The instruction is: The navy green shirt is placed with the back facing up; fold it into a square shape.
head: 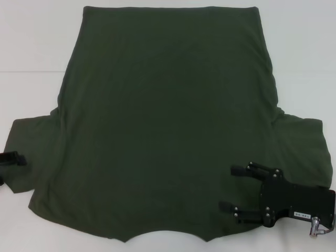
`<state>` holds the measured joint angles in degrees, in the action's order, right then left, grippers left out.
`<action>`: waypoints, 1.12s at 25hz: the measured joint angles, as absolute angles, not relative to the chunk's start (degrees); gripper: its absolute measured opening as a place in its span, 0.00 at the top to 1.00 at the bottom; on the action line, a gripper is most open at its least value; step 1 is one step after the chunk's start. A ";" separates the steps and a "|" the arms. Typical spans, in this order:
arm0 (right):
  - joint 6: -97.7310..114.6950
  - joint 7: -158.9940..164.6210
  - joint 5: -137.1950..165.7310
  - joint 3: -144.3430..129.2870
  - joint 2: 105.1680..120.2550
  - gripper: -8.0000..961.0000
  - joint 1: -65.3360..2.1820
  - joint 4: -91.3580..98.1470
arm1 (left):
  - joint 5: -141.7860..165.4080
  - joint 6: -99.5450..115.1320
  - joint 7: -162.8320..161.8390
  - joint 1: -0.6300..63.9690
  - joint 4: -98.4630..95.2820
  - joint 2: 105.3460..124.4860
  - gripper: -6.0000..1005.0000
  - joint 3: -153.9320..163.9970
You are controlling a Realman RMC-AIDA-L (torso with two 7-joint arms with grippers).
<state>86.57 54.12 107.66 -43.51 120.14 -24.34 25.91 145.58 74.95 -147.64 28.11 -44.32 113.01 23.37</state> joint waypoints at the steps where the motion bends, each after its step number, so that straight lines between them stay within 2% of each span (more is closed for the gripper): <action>1: 86.57 54.12 107.66 -43.51 120.14 0.03 -24.34 25.91 | 145.57 74.84 -147.64 28.10 -44.31 113.02 0.07 23.38; 28: 86.64 54.14 107.66 -43.60 120.14 0.03 -24.44 25.84 | 144.96 74.67 -146.78 30.00 -43.44 113.66 0.07 23.41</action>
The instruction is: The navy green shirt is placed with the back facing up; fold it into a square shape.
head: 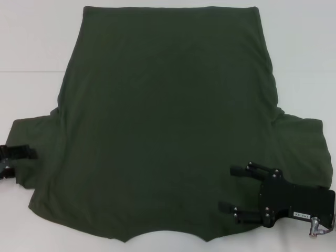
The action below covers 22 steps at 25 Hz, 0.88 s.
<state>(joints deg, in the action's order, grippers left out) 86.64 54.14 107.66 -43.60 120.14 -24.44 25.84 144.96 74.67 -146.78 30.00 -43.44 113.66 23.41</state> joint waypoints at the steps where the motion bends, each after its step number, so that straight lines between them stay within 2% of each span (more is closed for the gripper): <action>1: 86.65 54.14 107.66 -43.59 120.14 0.03 -24.44 25.84 | 144.95 74.43 -146.79 30.01 -43.35 113.65 0.07 23.32; 3: 86.67 54.14 107.66 -43.59 120.14 0.03 -24.44 25.83 | 144.93 73.70 -146.83 30.00 -43.02 113.65 0.08 23.10; 11: 86.88 54.14 107.64 -43.59 120.14 0.03 -24.43 25.83 | 145.58 71.03 -146.88 30.02 -42.73 113.63 0.27 28.15; 22: 87.41 54.14 107.39 -43.59 120.14 0.03 -24.34 25.83 | 145.44 70.60 -146.94 30.03 -42.78 113.61 0.71 28.36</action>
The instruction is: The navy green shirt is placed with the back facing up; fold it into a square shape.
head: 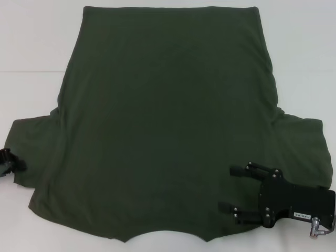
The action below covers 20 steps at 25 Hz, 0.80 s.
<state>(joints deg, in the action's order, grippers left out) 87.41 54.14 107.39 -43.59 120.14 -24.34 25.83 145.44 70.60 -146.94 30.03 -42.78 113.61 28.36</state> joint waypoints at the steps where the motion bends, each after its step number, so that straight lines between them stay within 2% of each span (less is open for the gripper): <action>1: 87.41 54.14 107.39 -43.59 120.14 0.03 -24.34 25.84 | 145.44 70.58 -146.89 30.03 -42.78 113.61 0.76 28.34; 5: 87.40 54.14 107.39 -43.59 120.14 0.03 -24.34 25.84 | 145.20 70.49 -146.37 29.98 -42.80 113.65 0.92 28.29; 13: 87.44 54.14 107.32 -43.59 120.14 0.03 -24.34 25.83 | 145.13 69.63 -144.81 30.52 -43.19 113.55 0.95 28.50; 20: 87.44 54.10 107.30 -43.31 120.14 0.03 -24.34 25.84 | 145.01 70.01 -144.68 31.04 -44.89 111.54 0.95 28.20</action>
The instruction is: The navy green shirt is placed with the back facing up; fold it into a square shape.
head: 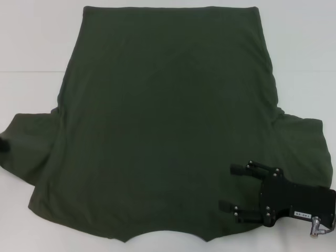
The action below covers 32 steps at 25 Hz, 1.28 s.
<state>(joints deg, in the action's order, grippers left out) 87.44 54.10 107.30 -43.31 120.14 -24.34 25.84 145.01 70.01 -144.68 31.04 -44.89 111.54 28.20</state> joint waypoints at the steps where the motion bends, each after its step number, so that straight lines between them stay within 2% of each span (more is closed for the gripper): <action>1: 87.44 54.10 107.31 -43.28 120.14 0.03 -24.34 25.84 | 145.01 70.14 -144.75 31.17 -45.16 111.15 0.95 28.06; 7: 87.42 54.09 107.31 -43.44 120.14 0.03 -24.38 25.84 | 144.93 72.22 -145.41 32.74 -47.01 109.31 0.95 27.80; 12: 87.42 54.10 107.32 -43.49 120.14 0.03 -24.51 25.84 | 144.93 74.63 -145.97 34.56 -48.34 109.64 0.95 28.14; 17: 87.42 54.11 107.32 -43.51 120.14 0.03 -24.48 25.76 | 144.93 77.75 -146.45 36.33 -52.04 111.38 0.95 28.10; 26: 87.31 53.75 107.32 -43.51 120.19 0.03 -24.90 24.98 | 144.93 80.59 -146.97 40.25 -57.61 115.97 0.95 31.07; 32: 87.36 53.72 107.32 -43.51 120.23 0.03 -24.89 24.52 | 145.40 77.91 -146.96 40.45 -57.33 120.38 0.94 37.59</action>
